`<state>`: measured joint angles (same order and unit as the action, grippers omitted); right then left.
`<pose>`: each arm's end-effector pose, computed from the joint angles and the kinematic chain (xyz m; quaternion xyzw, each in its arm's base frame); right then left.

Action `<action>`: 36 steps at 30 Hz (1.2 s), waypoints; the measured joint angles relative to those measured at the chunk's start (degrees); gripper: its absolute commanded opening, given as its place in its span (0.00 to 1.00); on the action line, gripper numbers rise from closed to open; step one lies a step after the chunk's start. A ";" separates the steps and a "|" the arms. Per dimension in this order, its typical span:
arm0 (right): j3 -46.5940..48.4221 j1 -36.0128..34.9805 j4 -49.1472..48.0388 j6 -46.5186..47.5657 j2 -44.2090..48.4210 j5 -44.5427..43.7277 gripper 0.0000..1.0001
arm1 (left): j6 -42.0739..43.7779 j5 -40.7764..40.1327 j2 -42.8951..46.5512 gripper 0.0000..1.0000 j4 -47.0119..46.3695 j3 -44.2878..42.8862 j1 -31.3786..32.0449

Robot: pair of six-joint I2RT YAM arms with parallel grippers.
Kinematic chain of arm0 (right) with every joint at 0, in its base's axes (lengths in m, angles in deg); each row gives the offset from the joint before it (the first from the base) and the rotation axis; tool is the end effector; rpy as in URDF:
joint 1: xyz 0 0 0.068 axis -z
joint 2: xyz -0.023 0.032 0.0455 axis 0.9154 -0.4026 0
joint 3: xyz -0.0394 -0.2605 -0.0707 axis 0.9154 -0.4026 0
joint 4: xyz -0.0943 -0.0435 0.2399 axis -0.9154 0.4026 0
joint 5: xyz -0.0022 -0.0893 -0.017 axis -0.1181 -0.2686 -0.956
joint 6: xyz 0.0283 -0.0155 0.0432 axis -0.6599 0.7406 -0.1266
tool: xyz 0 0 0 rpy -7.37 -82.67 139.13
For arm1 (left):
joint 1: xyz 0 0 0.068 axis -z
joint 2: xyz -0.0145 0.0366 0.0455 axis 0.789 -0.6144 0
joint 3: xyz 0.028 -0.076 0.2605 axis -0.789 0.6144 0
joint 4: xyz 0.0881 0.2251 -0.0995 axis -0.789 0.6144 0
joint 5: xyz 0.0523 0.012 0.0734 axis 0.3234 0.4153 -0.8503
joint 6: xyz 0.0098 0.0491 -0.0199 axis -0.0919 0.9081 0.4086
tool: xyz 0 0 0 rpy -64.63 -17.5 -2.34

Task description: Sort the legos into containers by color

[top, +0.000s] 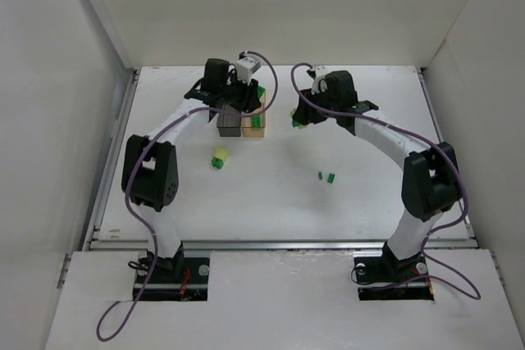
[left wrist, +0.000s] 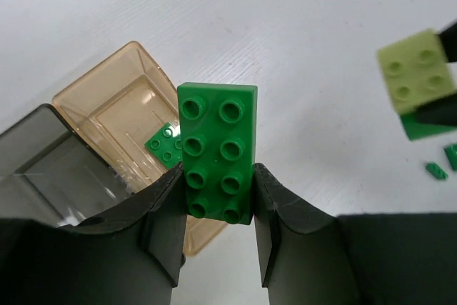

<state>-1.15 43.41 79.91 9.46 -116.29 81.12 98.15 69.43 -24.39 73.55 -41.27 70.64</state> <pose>0.3713 0.1675 0.2702 -0.1879 0.8575 0.2426 0.4129 0.4060 -0.1551 0.2964 0.3386 0.7531 -0.2577 0.5018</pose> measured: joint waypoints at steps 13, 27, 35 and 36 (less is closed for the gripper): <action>1.22 -0.09 1.20 2.84 -0.24 -2.99 0.00 | -9.77 -7.30 -8.31 0.64 -2.47 -3.87 0.31; -0.68 -0.09 3.85 15.34 4.61 15.80 0.03 | 11.80 10.32 6.51 0.80 3.48 4.59 -0.28; -2.49 -4.76 4.63 20.76 10.67 27.78 0.03 | 27.23 25.33 14.47 0.91 11.02 4.74 3.85; -2.36 -5.73 4.98 21.16 10.67 27.89 0.03 | 28.44 26.03 14.47 0.91 12.20 4.74 4.79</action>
<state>-3.51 37.68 84.90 30.62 -105.62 109.01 126.59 95.46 -9.92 85.75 -36.53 75.42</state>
